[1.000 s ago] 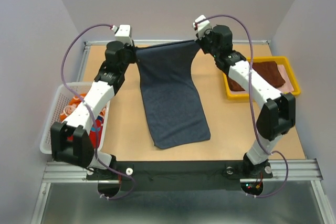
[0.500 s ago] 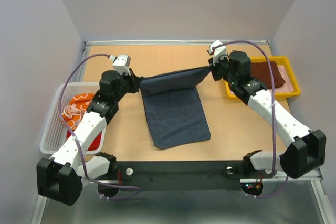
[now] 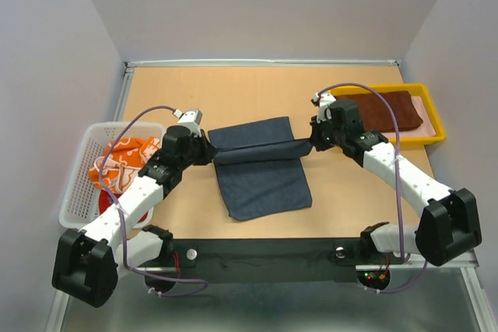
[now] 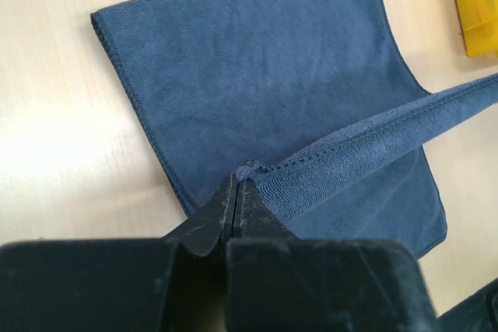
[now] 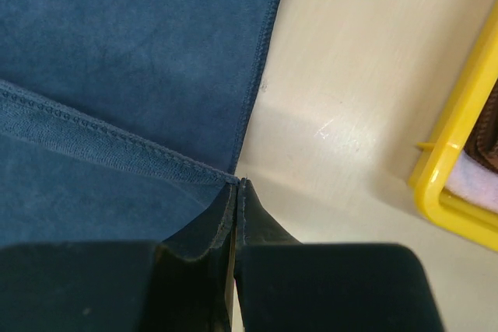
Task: Fold and stack the towels
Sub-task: Fold the towel
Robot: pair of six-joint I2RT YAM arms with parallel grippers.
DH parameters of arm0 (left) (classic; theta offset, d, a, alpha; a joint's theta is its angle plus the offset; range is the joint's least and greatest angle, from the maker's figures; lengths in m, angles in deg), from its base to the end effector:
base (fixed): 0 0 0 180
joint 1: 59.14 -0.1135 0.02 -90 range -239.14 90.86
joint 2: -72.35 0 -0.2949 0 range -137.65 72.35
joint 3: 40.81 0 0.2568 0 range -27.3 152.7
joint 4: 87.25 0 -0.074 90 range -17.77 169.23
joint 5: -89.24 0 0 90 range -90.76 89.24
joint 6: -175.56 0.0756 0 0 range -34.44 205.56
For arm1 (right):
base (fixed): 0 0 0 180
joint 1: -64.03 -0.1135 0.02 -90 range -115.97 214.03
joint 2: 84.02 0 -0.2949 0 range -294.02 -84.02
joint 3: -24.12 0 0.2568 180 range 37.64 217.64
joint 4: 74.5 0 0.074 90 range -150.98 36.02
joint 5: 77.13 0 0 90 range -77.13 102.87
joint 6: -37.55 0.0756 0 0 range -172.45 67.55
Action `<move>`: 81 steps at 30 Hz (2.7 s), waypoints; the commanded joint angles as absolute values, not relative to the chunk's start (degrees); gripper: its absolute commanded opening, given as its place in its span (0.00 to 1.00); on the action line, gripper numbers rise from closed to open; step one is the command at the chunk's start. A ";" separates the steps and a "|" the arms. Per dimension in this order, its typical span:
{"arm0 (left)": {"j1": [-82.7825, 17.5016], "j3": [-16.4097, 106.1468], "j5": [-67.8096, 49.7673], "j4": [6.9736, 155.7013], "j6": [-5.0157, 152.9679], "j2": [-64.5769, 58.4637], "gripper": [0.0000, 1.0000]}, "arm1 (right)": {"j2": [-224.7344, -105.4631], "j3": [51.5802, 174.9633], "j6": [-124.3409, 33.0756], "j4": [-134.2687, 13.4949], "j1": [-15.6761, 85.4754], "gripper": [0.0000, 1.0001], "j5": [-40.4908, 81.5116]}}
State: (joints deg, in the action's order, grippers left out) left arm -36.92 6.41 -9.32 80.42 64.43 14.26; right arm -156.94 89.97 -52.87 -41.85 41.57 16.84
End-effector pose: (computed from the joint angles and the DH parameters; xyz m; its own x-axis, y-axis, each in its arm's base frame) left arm 0.2300 -0.1061 0.2568 -0.5206 -0.1724 -0.8362 0.3355 0.8593 -0.3860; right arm 0.2782 0.1207 0.2683 -0.5874 -0.2507 -0.7695 -0.4347 0.8998 0.0386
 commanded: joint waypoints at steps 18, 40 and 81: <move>-35.32 11.02 -7.61 67.46 57.44 25.58 0.00 | -150.20 93.63 -44.72 -34.27 42.41 0.01 11.02; -29.70 -11.66 -11.57 76.68 37.57 28.67 0.09 | -157.58 78.24 -27.22 -34.96 42.41 0.01 16.12; -33.47 17.52 11.99 84.94 48.46 -9.81 0.60 | -185.25 107.24 -33.73 -51.84 41.44 0.53 18.76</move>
State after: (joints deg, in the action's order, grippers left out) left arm -31.46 13.65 11.25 81.08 46.05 -5.23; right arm -180.77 102.19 -34.32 -45.02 41.09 20.73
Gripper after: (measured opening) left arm 0.644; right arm 0.535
